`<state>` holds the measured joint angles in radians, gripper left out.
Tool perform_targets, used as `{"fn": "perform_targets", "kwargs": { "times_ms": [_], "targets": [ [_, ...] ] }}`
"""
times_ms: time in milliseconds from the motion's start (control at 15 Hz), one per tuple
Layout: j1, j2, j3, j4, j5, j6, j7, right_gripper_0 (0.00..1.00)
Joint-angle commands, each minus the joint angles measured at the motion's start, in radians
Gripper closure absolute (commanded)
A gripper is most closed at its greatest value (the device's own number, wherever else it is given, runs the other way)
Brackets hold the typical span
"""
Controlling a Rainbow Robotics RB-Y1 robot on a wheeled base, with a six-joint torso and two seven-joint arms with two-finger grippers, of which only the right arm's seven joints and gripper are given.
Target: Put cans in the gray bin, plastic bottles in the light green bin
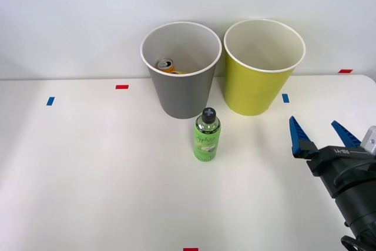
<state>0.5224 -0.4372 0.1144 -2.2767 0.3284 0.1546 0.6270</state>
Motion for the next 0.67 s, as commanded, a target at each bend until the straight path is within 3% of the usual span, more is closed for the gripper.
{"fn": "perform_targets", "kwargs": {
  "times_ms": [67,400,667],
  "targets": [
    [0.053,0.055,-0.024,0.000,0.000,-0.023,0.002,0.00],
    [0.088,0.130,-0.027,0.009,0.000,-0.040,0.005,0.00],
    [0.070,0.258,-0.048,0.121,0.096,-0.096,0.014,0.00]
  ]
}}
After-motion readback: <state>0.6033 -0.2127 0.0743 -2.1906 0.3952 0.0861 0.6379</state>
